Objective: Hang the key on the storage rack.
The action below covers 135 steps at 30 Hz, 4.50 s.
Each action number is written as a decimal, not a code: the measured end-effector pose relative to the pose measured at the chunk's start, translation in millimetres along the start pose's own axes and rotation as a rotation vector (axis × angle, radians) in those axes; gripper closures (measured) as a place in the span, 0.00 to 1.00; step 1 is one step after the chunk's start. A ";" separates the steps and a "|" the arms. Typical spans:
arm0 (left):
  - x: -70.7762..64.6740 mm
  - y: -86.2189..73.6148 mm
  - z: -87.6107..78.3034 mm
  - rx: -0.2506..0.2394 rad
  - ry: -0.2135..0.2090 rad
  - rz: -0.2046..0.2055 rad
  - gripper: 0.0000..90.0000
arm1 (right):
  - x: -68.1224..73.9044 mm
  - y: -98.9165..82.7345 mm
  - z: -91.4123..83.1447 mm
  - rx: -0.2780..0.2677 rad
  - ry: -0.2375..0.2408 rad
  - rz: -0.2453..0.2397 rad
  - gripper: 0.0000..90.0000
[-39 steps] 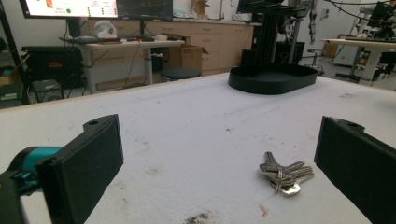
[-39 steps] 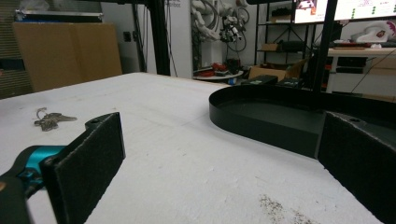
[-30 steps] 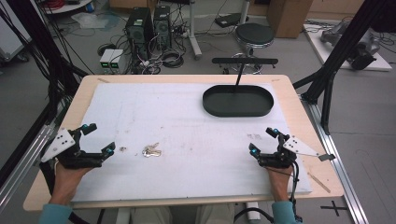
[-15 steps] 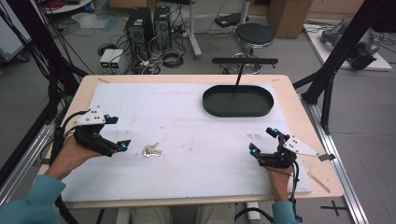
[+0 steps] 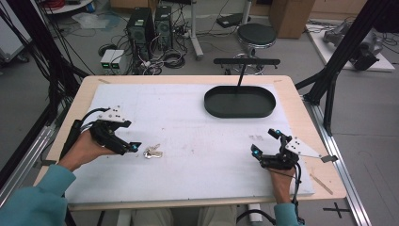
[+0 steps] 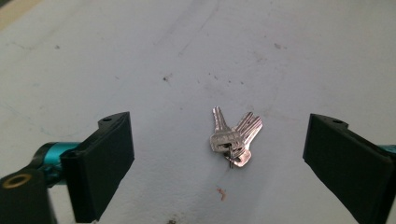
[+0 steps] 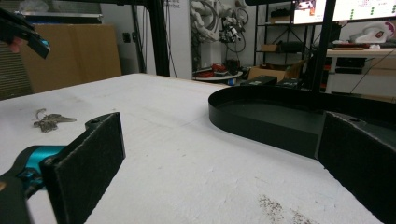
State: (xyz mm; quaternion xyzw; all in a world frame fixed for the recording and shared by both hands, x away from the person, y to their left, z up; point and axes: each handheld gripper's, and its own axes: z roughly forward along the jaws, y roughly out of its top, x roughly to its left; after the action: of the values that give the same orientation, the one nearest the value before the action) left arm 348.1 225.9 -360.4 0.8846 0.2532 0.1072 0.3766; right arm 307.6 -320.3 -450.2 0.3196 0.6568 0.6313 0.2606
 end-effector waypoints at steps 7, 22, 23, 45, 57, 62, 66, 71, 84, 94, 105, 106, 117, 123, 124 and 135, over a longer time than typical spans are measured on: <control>-0.9 -1.2 19.8 0.109 0.001 0.032 0.13 | -0.4 0.0 0.1 -0.004 0.001 0.004 0.01; -6.6 -3.7 41.3 0.206 -0.031 0.062 0.26 | -0.2 -0.1 0.0 -0.001 0.002 0.006 0.01; -6.8 -3.9 41.9 0.210 -0.033 0.062 0.26 | -0.2 -0.1 0.0 -0.001 0.002 0.006 0.01; -10.6 -6.2 57.1 0.330 -0.058 0.084 0.61 | -1.0 0.0 0.1 -0.006 -0.001 0.001 0.01; -11.7 -4.5 61.3 0.352 -0.065 0.073 0.81 | -1.2 0.0 0.0 -0.005 0.000 0.001 0.01; -12.6 -4.8 63.4 0.360 -0.061 0.066 0.85 | -1.2 0.0 0.0 -0.005 0.000 0.003 0.01; -12.7 -5.1 64.0 0.363 -0.058 0.064 0.87 | -1.3 0.1 0.0 -0.005 0.000 0.005 0.01; -11.8 -4.9 62.7 0.373 -0.055 0.063 0.90 | -1.2 0.0 0.1 -0.007 0.000 0.007 0.01; -11.6 -5.1 63.5 0.380 -0.052 0.062 0.96 | -1.2 0.0 0.0 -0.005 0.000 0.004 0.01; -11.8 -5.1 63.1 0.371 -0.054 0.061 0.98 | -1.2 0.0 0.2 -0.006 -0.002 0.002 0.01; -8.5 -1.6 54.9 0.302 -0.057 0.056 0.98 | -4.0 0.6 -0.7 -0.010 -0.008 0.047 0.01; -7.9 -0.8 53.5 0.287 -0.058 0.047 0.98 | -4.0 0.6 -0.7 -0.010 -0.008 0.047 0.01; 2.2 22.5 40.0 0.100 -0.096 0.010 0.98 | -10.4 25.2 -3.3 -0.049 0.045 0.082 0.01; 5.1 44.3 30.3 -0.075 -0.135 0.000 0.98 | -10.2 63.6 10.7 -0.013 0.150 0.060 0.01; 5.8 47.3 28.8 -0.093 -0.141 0.003 0.98 | -10.0 68.1 13.1 -0.010 0.159 0.052 0.01; 4.1 79.5 22.9 -0.283 -0.220 0.037 0.98 | -4.6 114.6 47.1 0.092 0.330 0.016 0.01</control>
State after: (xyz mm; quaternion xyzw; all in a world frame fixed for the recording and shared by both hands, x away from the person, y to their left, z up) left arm 389.5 167.3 -319.1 0.8336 0.1764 0.0513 0.5209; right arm 356.2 -292.7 -339.4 0.2287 0.7161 0.6466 0.1294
